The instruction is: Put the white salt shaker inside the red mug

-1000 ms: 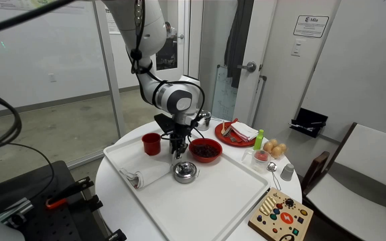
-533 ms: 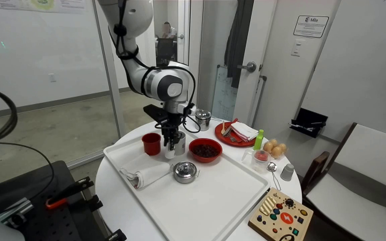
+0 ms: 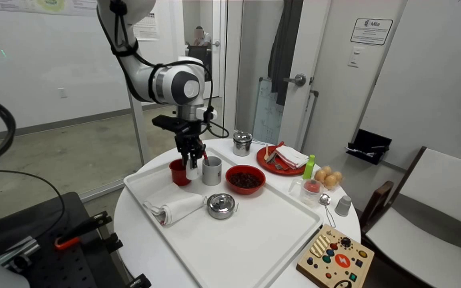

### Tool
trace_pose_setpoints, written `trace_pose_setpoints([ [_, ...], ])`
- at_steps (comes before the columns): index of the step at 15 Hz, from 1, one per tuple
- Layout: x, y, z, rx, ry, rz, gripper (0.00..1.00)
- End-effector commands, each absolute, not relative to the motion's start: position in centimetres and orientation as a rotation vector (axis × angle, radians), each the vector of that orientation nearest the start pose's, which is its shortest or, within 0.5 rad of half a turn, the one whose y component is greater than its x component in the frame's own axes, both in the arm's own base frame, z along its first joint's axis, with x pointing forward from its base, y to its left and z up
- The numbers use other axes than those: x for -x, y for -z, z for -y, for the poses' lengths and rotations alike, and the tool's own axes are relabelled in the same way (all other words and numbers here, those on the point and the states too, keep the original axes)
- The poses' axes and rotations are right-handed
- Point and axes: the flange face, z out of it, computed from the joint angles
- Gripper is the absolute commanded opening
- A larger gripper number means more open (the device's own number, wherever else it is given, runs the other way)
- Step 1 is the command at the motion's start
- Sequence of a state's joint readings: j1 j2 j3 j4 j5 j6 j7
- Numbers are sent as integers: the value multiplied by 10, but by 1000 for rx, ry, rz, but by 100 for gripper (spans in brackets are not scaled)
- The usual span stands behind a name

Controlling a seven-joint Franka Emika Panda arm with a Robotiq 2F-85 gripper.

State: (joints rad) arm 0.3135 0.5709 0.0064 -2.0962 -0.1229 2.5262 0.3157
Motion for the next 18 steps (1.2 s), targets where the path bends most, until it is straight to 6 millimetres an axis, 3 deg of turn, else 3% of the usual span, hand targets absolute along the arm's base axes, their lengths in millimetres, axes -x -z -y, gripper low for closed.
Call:
trace_pose_setpoints([
  [1, -532, -141, -200, 3250, -173, 353, 18],
  [11, -549, -143, -257, 3223, -182, 628, 18],
  [18, -572, -108, -270, 3183, -226, 725, 18],
])
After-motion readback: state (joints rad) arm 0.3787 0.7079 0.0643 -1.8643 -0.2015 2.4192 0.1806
